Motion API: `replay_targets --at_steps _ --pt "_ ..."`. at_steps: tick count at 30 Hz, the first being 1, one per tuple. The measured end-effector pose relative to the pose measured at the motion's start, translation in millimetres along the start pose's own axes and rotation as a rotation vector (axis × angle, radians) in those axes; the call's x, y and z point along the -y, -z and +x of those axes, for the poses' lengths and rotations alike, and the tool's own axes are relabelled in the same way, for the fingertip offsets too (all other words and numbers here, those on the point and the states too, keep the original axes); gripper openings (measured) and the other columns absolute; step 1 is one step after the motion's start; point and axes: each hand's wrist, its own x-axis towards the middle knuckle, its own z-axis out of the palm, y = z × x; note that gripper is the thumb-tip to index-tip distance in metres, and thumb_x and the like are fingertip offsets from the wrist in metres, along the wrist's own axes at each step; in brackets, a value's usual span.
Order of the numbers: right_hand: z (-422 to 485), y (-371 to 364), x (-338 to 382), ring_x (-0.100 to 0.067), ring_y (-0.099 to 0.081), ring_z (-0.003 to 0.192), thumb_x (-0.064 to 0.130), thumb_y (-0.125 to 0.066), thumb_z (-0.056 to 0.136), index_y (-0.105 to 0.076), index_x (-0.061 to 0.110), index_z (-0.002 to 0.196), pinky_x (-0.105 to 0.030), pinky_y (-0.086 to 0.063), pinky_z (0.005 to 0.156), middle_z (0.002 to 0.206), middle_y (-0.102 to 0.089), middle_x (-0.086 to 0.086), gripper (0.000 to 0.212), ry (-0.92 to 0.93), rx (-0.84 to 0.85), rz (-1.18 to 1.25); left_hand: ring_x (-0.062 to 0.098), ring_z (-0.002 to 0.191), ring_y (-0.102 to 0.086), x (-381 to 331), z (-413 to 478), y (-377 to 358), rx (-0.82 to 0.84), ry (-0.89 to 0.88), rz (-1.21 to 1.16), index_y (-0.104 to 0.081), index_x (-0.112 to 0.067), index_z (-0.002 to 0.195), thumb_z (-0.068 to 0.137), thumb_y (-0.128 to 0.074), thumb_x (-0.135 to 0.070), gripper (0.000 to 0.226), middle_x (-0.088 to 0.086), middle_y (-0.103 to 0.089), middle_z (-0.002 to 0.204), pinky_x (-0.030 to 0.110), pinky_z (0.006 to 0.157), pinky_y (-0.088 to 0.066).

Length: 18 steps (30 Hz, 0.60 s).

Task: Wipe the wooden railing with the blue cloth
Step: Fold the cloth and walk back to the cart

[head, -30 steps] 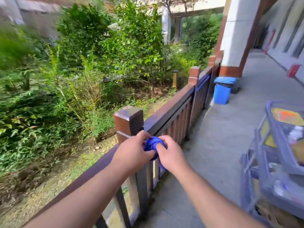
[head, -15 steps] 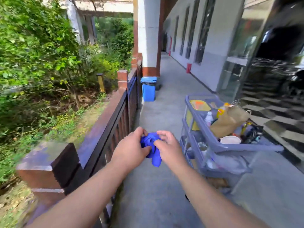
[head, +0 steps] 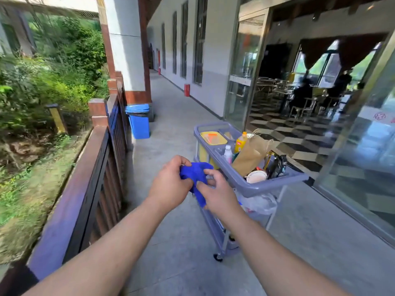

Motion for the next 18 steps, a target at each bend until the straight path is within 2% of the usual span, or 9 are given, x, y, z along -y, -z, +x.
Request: replay_targets --at_steps 2,4,8,10,12,16,18 --pt "17 -5 -5 -0.025 -0.076 0.093 0.03 -0.063 0.077 -0.064 0.036 0.108 -0.063 -0.061 0.082 0.099 -0.077 -0.001 0.031 0.008 -0.015 0.042 0.02 0.075 -0.067 6 15 -2 0.056 0.012 -0.021 -0.053 -0.036 0.094 0.073 -0.063 -0.009 0.036 -0.001 -0.067 0.099 0.035 0.065 -0.054" --pt "35 -9 -9 -0.023 -0.077 0.084 0.025 -0.061 0.078 -0.066 0.033 0.104 -0.063 -0.061 0.077 0.086 -0.077 0.005 0.027 0.027 -0.045 0.06 0.018 0.079 -0.069 14 30 -5 0.101 0.026 -0.012 -0.054 -0.036 0.098 0.073 -0.067 -0.014 0.036 -0.005 -0.067 0.101 0.036 0.07 -0.056" --pt "88 -24 -19 -0.018 -0.074 0.074 0.02 -0.06 0.079 -0.065 0.039 0.095 -0.061 -0.062 0.073 0.08 -0.075 0.018 0.025 0.047 -0.079 0.068 0.017 0.077 -0.068 39 70 -9 0.131 0.065 0.026 -0.055 -0.04 0.101 0.075 -0.071 -0.028 0.033 -0.011 -0.068 0.099 0.029 0.058 -0.049" --pt "121 -35 -25 -0.019 -0.073 0.073 0.019 -0.06 0.078 -0.065 0.042 0.093 -0.059 -0.063 0.071 0.08 -0.075 0.016 0.028 0.046 -0.063 0.074 0.015 0.067 -0.063 54 99 -11 0.109 0.076 0.064 -0.055 -0.039 0.1 0.076 -0.071 -0.027 0.031 -0.01 -0.068 0.096 0.025 0.055 -0.045" --pt "159 -47 -29 -0.022 -0.073 0.074 0.015 -0.059 0.079 -0.066 0.037 0.095 -0.056 -0.062 0.07 0.079 -0.075 0.012 0.027 0.054 -0.038 0.063 0.009 0.056 -0.054 69 132 -13 0.093 0.082 0.094 -0.054 -0.036 0.098 0.077 -0.071 -0.024 0.029 -0.008 -0.068 0.093 0.022 0.052 -0.043" --pt "232 -61 -30 -0.016 -0.071 0.074 0.011 -0.062 0.086 -0.063 0.036 0.097 -0.042 -0.06 0.068 0.085 -0.071 0.026 0.028 0.069 0.012 0.035 0.006 0.049 -0.047 89 197 -15 0.089 0.114 0.128 -0.054 -0.034 0.098 0.077 -0.072 -0.022 0.03 -0.003 -0.068 0.092 0.021 0.049 -0.041" --pt "264 -64 -27 -0.008 -0.069 0.073 0.012 -0.063 0.087 -0.064 0.036 0.099 -0.025 -0.055 0.059 0.087 -0.07 0.03 0.027 0.085 0.024 0.032 0.007 0.05 -0.048 97 228 -18 0.089 0.122 0.147 -0.053 -0.034 0.098 0.077 -0.072 -0.023 0.03 -0.003 -0.068 0.091 0.024 0.05 -0.042"
